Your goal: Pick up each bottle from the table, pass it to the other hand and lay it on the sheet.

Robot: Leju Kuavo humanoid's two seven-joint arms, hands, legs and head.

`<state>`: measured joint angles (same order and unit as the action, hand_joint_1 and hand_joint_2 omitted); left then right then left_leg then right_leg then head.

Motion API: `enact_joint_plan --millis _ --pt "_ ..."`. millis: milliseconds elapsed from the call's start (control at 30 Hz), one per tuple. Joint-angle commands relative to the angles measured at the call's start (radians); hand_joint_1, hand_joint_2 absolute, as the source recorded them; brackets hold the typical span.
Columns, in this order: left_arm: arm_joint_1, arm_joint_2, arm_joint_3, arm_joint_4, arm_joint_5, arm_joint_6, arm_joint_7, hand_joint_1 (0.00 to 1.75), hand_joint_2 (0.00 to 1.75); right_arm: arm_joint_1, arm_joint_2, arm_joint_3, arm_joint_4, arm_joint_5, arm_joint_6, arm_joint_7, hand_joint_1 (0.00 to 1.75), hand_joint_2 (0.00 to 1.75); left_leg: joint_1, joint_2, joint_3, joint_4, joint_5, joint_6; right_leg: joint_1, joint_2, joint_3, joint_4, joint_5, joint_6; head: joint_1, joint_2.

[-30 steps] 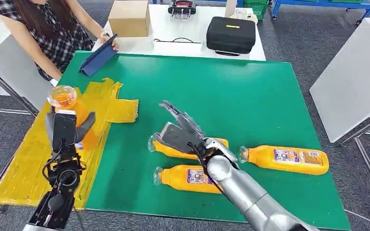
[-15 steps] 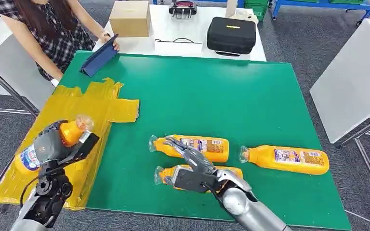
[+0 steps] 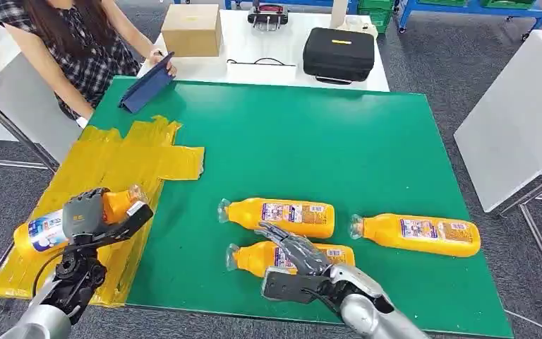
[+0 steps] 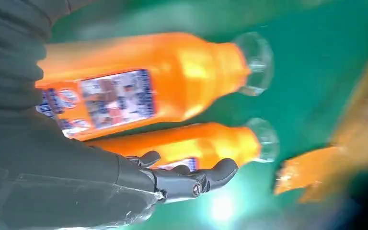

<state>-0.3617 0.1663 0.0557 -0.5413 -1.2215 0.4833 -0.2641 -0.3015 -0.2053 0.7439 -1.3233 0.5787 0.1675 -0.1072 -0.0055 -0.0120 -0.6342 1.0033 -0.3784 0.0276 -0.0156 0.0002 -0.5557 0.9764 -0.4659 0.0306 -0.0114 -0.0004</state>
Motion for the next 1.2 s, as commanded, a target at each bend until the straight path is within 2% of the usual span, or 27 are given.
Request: enact_joint_plan --millis 33,267,467,567,600,1000,1033,1100,1167,1200 --pt "0.024 -0.038 -0.047 0.092 0.023 -0.027 -0.076 1.75 1.75 0.000 -0.066 -0.005 0.002 0.022 -0.013 0.023 0.00 1.75 -0.001 -0.001 0.004 -0.001 -0.001 -0.001 -0.001 -0.001 0.003 -0.001 -0.003 -0.002 0.000 0.000" --pt "0.080 -0.068 -0.108 -0.018 0.103 -0.036 -0.199 1.75 1.75 0.026 -0.072 -0.048 -0.014 0.083 -0.020 0.054 0.00 1.75 -0.002 -0.005 0.007 -0.002 -0.001 -0.001 -0.002 -0.004 0.007 -0.002 -0.003 -0.002 0.000 0.000" --pt "0.175 -0.074 -0.202 -0.198 0.204 -0.118 -0.241 1.75 1.75 0.076 -0.115 -0.076 -0.025 0.110 -0.018 0.053 0.00 1.75 -0.003 -0.009 0.008 -0.002 -0.002 -0.001 -0.003 -0.008 0.010 -0.003 -0.004 -0.002 0.000 0.000" --pt "0.169 -0.075 -0.236 -0.216 0.244 -0.160 -0.275 1.75 1.75 0.056 -0.114 -0.070 -0.002 0.114 -0.008 0.045 0.00 1.75 -0.004 -0.009 0.008 -0.002 -0.002 -0.001 -0.004 -0.008 0.010 -0.003 -0.005 0.000 0.000 0.000" --pt "0.169 -0.072 -0.250 -0.220 0.265 -0.185 -0.295 1.59 1.75 0.051 -0.114 -0.066 0.003 0.115 -0.003 0.044 0.00 1.75 -0.004 -0.009 0.007 -0.001 -0.001 0.000 -0.005 -0.009 0.009 -0.002 -0.005 0.001 0.000 0.000" --pt "0.169 -0.066 -0.259 -0.225 0.275 -0.195 -0.297 1.59 1.75 0.046 -0.110 -0.063 0.005 0.116 0.000 0.044 0.00 1.75 -0.004 -0.011 0.010 -0.002 -0.001 -0.001 -0.005 -0.010 0.012 -0.003 -0.005 0.001 0.000 0.000" --pt "0.169 -0.066 -0.262 -0.226 0.278 -0.193 -0.292 0.07 0.00 0.048 -0.111 -0.063 0.004 0.117 0.003 0.046 0.00 1.75 -0.005 -0.013 0.010 -0.001 -0.001 0.000 -0.005 -0.012 0.013 -0.001 -0.005 0.002 0.000 0.000" --pt "0.165 -0.070 -0.267 -0.224 0.287 -0.208 -0.281 0.00 0.00 0.053 -0.111 -0.064 0.001 0.115 0.006 0.050 0.00 1.75 -0.005 -0.013 0.010 -0.001 -0.001 0.000 -0.005 -0.012 0.013 -0.002 -0.005 0.002 0.000 0.000" --pt "0.170 -0.065 -0.286 -0.245 0.297 -0.216 -0.288 0.00 0.00 0.061 -0.113 -0.068 -0.007 0.121 0.012 0.059 0.00 1.75 -0.004 -0.009 0.010 -0.002 -0.002 -0.001 -0.004 -0.009 0.013 -0.004 -0.005 0.000 0.000 0.000" --pt "0.170 -0.065 -0.291 -0.250 0.315 -0.231 -0.286 0.00 0.00 0.066 -0.114 -0.068 -0.012 0.126 0.018 0.066 0.00 1.75 -0.004 -0.012 0.010 -0.002 -0.002 0.000 -0.005 -0.011 0.013 -0.002 -0.005 0.001 0.000 0.000"
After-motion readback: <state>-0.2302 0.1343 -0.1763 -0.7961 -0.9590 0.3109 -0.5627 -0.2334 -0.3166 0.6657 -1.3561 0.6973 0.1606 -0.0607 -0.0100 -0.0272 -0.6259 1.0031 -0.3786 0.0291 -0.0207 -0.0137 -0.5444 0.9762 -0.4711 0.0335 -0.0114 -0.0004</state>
